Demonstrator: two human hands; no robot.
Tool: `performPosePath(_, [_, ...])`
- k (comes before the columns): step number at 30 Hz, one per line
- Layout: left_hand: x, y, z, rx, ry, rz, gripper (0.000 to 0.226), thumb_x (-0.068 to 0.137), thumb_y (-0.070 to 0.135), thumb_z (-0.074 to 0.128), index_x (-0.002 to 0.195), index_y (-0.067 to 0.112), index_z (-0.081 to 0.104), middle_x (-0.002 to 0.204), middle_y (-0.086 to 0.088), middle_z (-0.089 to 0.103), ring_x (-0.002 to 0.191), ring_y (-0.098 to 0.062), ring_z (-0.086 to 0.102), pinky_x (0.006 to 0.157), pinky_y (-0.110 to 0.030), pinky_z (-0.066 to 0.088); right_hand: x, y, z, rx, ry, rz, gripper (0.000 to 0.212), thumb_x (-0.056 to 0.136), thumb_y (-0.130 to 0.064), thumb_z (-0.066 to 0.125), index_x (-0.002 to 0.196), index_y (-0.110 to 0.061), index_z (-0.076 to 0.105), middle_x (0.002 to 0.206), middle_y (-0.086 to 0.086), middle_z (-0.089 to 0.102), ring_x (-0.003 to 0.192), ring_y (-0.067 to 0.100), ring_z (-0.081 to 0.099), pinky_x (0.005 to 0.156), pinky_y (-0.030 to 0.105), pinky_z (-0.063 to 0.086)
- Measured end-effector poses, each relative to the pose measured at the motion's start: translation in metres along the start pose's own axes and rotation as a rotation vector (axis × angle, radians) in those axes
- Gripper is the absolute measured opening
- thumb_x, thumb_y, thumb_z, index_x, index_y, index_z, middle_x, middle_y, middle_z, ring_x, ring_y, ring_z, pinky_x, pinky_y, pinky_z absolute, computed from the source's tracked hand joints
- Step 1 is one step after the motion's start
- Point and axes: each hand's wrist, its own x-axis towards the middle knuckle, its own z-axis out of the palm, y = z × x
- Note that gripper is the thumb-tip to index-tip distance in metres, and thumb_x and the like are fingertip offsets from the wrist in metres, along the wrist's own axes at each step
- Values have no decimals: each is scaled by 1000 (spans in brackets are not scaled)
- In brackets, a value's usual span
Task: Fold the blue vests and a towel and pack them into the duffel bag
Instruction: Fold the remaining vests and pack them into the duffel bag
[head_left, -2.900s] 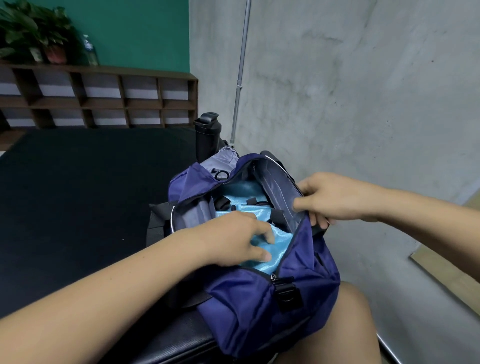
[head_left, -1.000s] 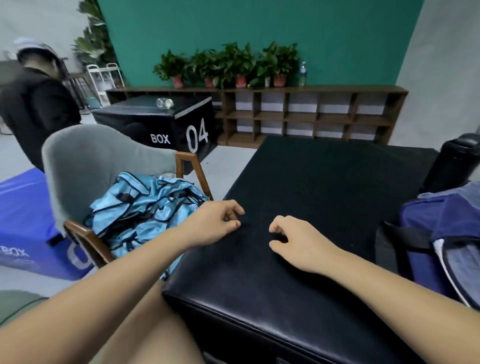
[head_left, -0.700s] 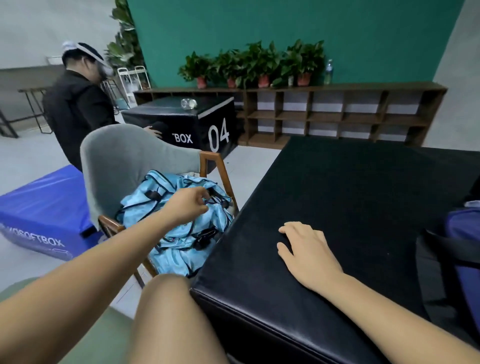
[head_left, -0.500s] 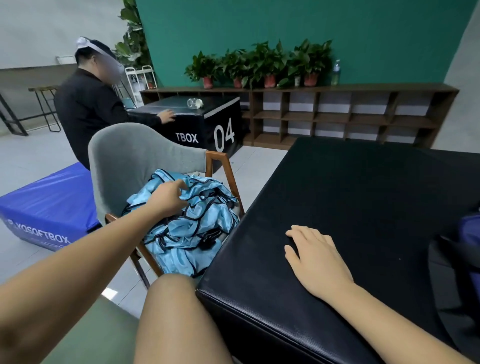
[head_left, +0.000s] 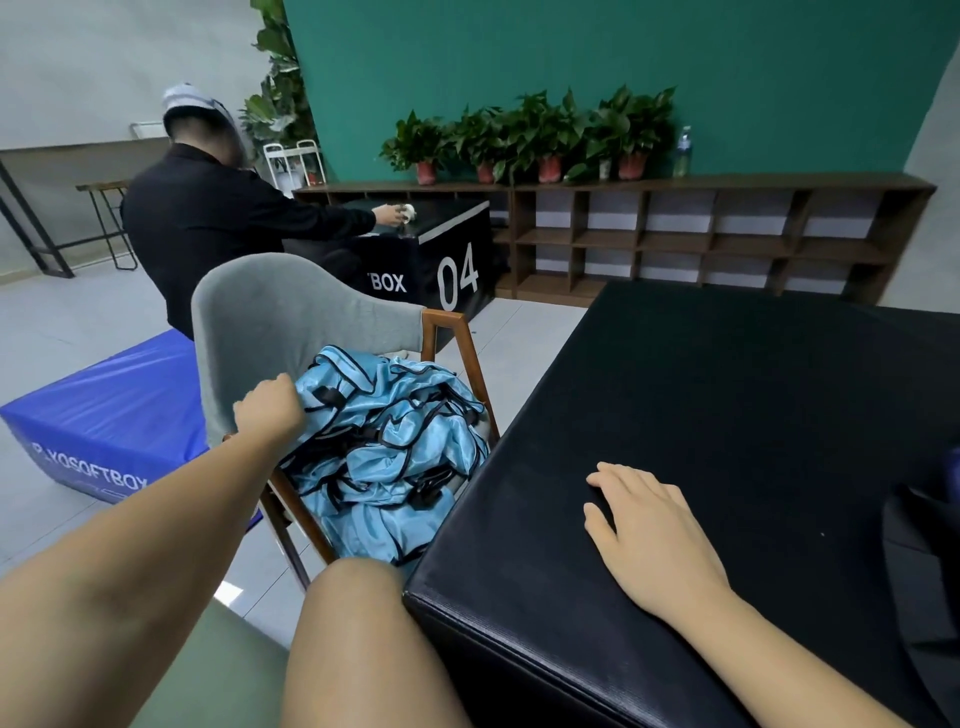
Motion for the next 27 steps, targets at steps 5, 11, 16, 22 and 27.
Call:
performPosePath(5, [3, -9, -1, -2, -1, 55, 7, 88, 8, 53, 93, 11, 51, 91, -10, 58, 81, -30, 56, 78, -44, 47, -1, -1, 0, 8, 9, 5, 46, 112, -47, 35, 152, -32, 49, 163, -16, 42, 151, 5, 33, 122, 29, 28])
performPosePath(11, [-2, -17, 18, 45, -114, 77, 29, 89, 23, 58, 116, 17, 52, 111, -9, 53, 107, -35, 57, 93, -50, 50, -3, -1, 1, 0, 15, 13, 46, 112, -48, 35, 152, -32, 49, 163, -16, 42, 150, 5, 34, 122, 28, 28])
performPosePath(16, [-1, -8, 10, 13, -38, 64, 13, 87, 3, 49, 92, 13, 55, 96, -10, 57, 93, -33, 56, 86, -44, 45, -2, 0, 2, 3, 18, 13, 43, 111, -46, 39, 148, -31, 53, 160, -15, 46, 148, 6, 38, 120, 30, 31])
performPosePath(22, [8, -10, 4, -281, 42, 5, 4, 90, 9, 47, 90, 12, 47, 85, -14, 61, 77, -33, 58, 68, -43, 51, -2, -1, 1, 14, 27, 19, 43, 111, -46, 39, 148, -31, 53, 160, -16, 46, 148, 6, 38, 120, 30, 31])
performPosePath(27, [4, 2, -28, -540, 124, 25, 9, 93, 11, 50, 88, 11, 58, 86, -10, 65, 79, -30, 61, 62, -42, 51, -3, -3, -1, 18, 28, 18, 43, 111, -45, 40, 148, -30, 54, 159, -15, 47, 147, 6, 40, 119, 30, 32])
